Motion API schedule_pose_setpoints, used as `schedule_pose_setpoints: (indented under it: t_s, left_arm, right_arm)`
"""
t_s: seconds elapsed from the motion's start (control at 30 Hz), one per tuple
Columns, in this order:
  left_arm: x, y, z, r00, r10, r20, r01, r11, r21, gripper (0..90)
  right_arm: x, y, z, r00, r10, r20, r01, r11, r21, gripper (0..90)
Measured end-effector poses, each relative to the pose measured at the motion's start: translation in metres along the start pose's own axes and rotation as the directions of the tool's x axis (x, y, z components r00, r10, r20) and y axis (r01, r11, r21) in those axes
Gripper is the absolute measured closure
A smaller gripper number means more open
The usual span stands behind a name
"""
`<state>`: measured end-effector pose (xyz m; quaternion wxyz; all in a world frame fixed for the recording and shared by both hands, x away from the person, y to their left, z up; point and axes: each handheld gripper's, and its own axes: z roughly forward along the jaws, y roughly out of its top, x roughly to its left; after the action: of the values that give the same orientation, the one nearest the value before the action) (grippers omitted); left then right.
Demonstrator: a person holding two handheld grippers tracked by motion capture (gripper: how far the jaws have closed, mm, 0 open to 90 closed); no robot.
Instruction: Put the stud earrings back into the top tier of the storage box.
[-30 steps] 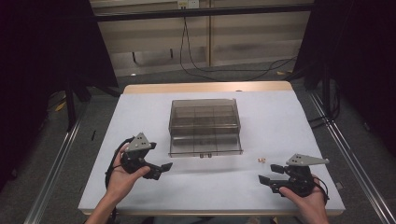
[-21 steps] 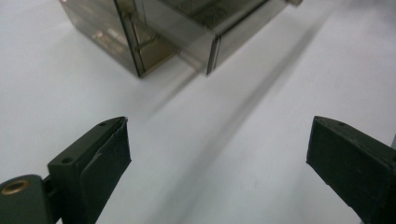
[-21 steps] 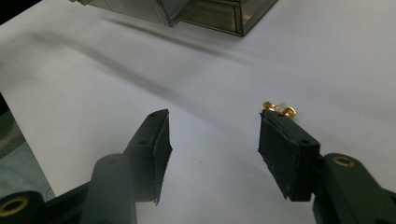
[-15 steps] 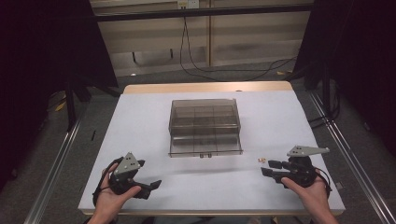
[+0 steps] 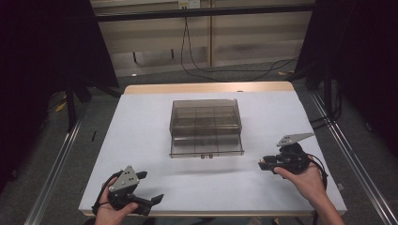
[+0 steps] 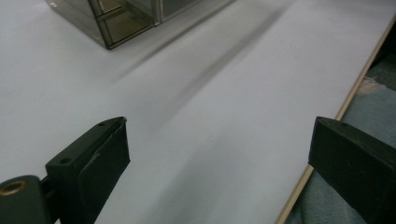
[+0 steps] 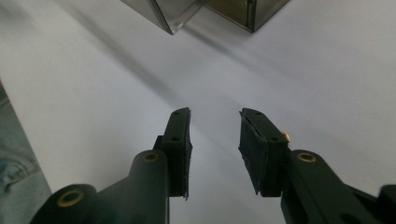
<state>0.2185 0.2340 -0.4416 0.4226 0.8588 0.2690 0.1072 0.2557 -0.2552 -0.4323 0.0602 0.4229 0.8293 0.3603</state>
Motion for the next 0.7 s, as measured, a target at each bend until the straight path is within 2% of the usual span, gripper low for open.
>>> schedule_pose_setpoints:
  t_s: [0.17,0.23,0.3,0.37,0.4,0.43,0.5,0.6,0.7]
  left_arm:
    - [-0.001,0.000,0.003,0.9999,0.011,-0.006,-0.011,0.9998,0.014,5.2]
    - [0.000,-0.001,0.005,0.9999,0.010,-0.010,-0.010,0.9999,0.013,5.5]
    - [-0.001,0.000,0.005,0.9999,0.008,-0.009,-0.008,0.9998,0.019,5.6]
    - [-0.003,0.001,0.006,0.9997,0.023,0.001,-0.024,0.9993,0.028,6.0]
    - [-0.004,0.001,0.007,0.9995,0.032,-0.002,-0.032,0.9993,0.018,5.9]
    - [-0.005,0.001,0.006,0.9991,0.043,0.000,-0.043,0.9987,0.026,5.9]
    - [-0.005,0.001,0.006,0.9992,0.041,0.001,-0.041,0.9989,0.024,5.9]
    - [-0.004,0.000,0.006,0.9992,0.040,-0.001,-0.040,0.9989,0.025,6.0]
    - [-0.005,0.001,0.006,0.9985,0.056,0.001,-0.056,0.9980,0.029,5.8]
  right_arm:
    - [-0.006,0.008,0.005,0.9992,-0.037,0.017,0.036,0.996,0.080,69.7]
    - [-0.010,0.012,0.005,0.9991,-0.038,0.019,0.035,0.994,0.107,71.5]
    - [-0.015,0.019,0.007,0.9995,-0.026,0.017,0.023,0.989,0.147,72.7]
    - [-0.020,0.028,0.009,0.9991,-0.036,0.021,0.032,0.984,0.177,74.4]
    - [-0.022,0.032,0.009,0.9988,-0.044,0.022,0.039,0.982,0.187,74.9]
    - [-0.022,0.036,0.010,0.9985,-0.051,0.023,0.045,0.978,0.203,75.5]
    - [-0.023,0.042,0.012,0.9978,-0.060,0.028,0.052,0.969,0.242,76.1]
    - [-0.026,0.046,0.018,0.9947,-0.095,0.040,0.078,0.949,0.306,77.6]
    - [-0.028,0.048,0.025,0.9935,-0.104,0.046,0.082,0.935,0.346,79.2]
